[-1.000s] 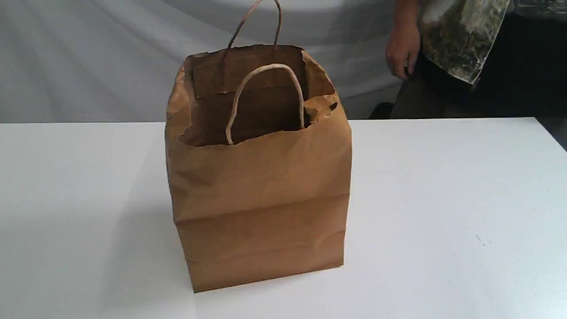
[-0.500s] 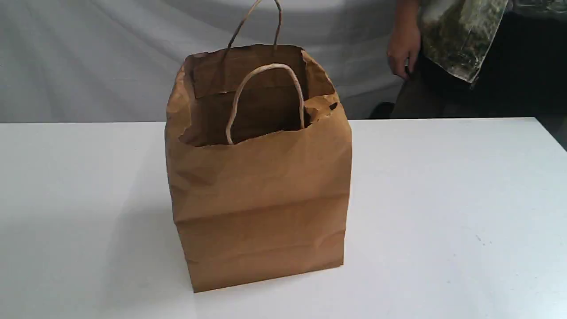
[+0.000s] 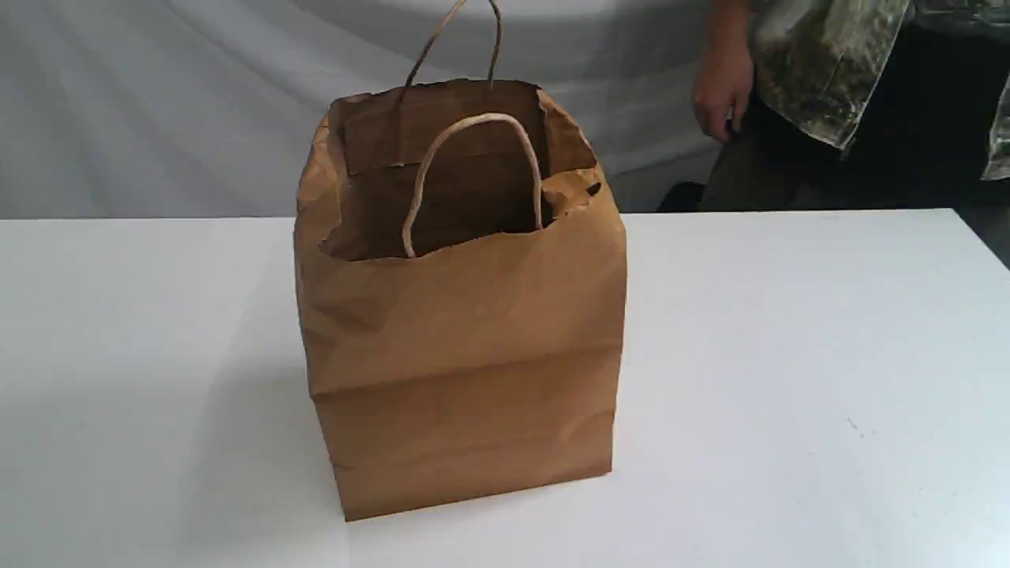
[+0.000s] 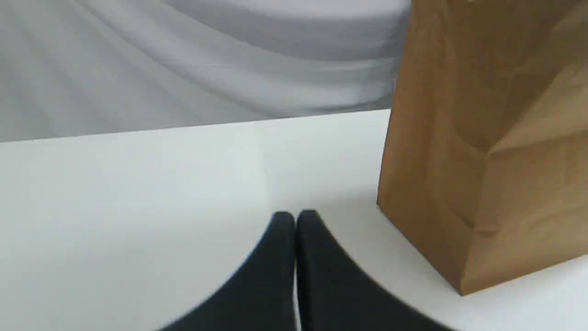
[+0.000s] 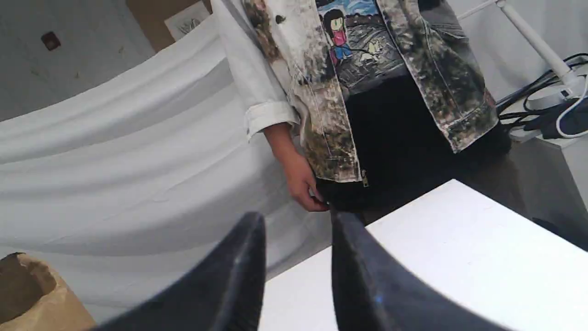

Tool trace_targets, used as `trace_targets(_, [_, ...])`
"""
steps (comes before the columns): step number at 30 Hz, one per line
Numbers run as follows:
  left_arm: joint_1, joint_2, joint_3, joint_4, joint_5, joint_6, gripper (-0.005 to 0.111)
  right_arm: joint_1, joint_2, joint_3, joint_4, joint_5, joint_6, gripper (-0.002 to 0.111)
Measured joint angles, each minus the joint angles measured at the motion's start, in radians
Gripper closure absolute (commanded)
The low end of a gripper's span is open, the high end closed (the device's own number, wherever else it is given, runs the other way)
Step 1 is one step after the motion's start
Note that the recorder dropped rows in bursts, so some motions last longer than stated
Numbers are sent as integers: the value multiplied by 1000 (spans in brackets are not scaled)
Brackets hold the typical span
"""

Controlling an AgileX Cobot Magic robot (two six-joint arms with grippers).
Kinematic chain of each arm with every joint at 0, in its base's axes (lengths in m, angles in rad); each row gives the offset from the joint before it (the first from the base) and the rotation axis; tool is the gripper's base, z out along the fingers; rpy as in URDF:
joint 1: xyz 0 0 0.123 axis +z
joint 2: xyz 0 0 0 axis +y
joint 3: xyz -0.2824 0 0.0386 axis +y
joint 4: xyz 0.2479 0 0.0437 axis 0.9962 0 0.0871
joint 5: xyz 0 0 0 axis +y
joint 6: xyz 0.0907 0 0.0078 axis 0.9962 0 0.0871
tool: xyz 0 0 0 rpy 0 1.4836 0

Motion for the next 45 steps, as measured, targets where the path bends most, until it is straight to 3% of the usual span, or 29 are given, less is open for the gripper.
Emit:
trace_targets(21, [0, 0, 0, 20, 14, 7, 107, 96, 0, 0, -2, -13, -2, 82])
trace_targets(27, [0, 0, 0, 20, 14, 7, 107, 96, 0, 0, -107, -10, -34, 82])
trace_targets(36, [0, 0, 0, 20, 14, 7, 107, 96, 0, 0, -506, 269, -154, 82])
trace_targets(45, [0, 0, 0, 20, 14, 7, 107, 96, 0, 0, -533, 279, -157, 82])
